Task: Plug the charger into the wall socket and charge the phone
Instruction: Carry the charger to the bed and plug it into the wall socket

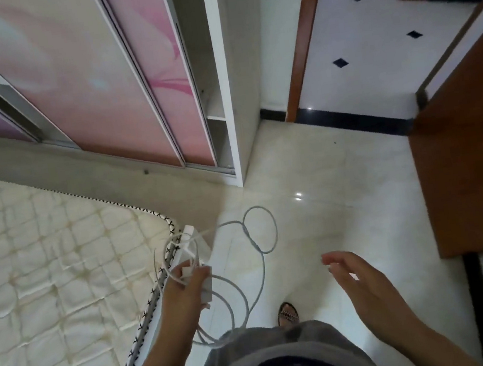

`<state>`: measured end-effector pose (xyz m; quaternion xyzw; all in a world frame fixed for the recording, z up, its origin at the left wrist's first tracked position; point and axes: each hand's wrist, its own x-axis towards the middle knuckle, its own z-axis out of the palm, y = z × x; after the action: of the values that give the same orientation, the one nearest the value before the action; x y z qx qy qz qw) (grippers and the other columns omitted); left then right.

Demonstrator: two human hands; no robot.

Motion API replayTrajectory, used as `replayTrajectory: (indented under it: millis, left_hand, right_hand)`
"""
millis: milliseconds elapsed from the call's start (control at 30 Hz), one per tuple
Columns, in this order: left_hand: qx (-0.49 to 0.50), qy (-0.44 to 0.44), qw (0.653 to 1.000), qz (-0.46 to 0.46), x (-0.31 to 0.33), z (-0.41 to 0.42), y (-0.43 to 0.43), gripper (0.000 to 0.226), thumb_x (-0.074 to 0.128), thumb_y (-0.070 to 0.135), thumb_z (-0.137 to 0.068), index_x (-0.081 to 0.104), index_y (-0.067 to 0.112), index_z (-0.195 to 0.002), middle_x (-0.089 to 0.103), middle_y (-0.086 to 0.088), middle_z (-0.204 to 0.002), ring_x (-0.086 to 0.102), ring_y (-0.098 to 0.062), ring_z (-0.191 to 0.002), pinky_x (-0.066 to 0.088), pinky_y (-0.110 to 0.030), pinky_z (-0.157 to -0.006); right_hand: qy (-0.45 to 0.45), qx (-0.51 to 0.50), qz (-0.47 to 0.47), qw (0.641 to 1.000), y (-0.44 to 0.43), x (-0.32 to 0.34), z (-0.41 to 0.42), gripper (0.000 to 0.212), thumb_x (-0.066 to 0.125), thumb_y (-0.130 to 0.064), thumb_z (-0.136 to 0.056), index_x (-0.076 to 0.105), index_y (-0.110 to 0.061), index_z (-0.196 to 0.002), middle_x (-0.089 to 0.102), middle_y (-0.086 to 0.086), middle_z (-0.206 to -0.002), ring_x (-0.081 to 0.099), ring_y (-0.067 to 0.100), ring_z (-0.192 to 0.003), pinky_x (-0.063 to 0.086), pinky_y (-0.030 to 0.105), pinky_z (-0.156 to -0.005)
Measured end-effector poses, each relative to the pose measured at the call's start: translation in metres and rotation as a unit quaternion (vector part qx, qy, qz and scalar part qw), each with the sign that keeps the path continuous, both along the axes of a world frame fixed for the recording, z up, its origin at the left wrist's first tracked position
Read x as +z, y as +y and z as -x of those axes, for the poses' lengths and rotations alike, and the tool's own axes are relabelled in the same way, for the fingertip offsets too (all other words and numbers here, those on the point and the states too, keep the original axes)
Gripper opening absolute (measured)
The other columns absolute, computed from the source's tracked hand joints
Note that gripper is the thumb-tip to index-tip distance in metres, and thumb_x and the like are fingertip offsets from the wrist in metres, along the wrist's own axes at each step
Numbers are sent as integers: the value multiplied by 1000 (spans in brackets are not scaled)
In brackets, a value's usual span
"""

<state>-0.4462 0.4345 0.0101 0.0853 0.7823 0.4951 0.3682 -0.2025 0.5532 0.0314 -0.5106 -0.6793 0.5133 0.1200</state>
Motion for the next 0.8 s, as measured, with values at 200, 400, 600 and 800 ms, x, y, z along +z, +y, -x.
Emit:
replayTrajectory:
  millis: [200, 400, 600, 800]
  left_hand:
    - [90, -8, 996, 17, 0, 60, 45, 18, 60, 20, -83, 60, 10, -97, 62, -12, -74, 55, -22, -59, 46, -30, -47]
    - [224, -21, 974, 22, -29, 151, 85, 13, 63, 22, -80, 62, 13, -89, 63, -12, -70, 55, -25, -59, 46, -35, -52]
    - [331, -30, 943, -19, -16, 280, 155, 11, 65, 26, -78, 61, 23, -88, 61, -7, -74, 55, -22, -62, 46, -31, -49]
    - [408, -18, 913, -18, 5, 369, 170, 42, 65, 36, -64, 60, 19, -101, 60, -5, -72, 54, -20, -60, 47, -33, -50]
  right_hand:
    - [41, 45, 23, 998, 96, -3, 87, 21, 43, -46, -86, 61, -43, -96, 64, -22, -105, 56, -4, -100, 45, 18, -81]
    - [26, 163, 32, 986, 179, -21, 223, 21, 41, -46, -89, 59, -42, -100, 62, -22, -109, 55, -3, -104, 46, 26, -87]
    - [40, 269, 24, 962, 271, -3, 402, 38, 36, -59, -81, 60, -38, -103, 62, -20, -109, 54, -4, -103, 43, 20, -83]
    - [46, 394, 10, 918, 309, 5, 545, 49, 32, -58, -79, 58, -32, -110, 58, -23, -110, 48, -19, -99, 36, -2, -75]
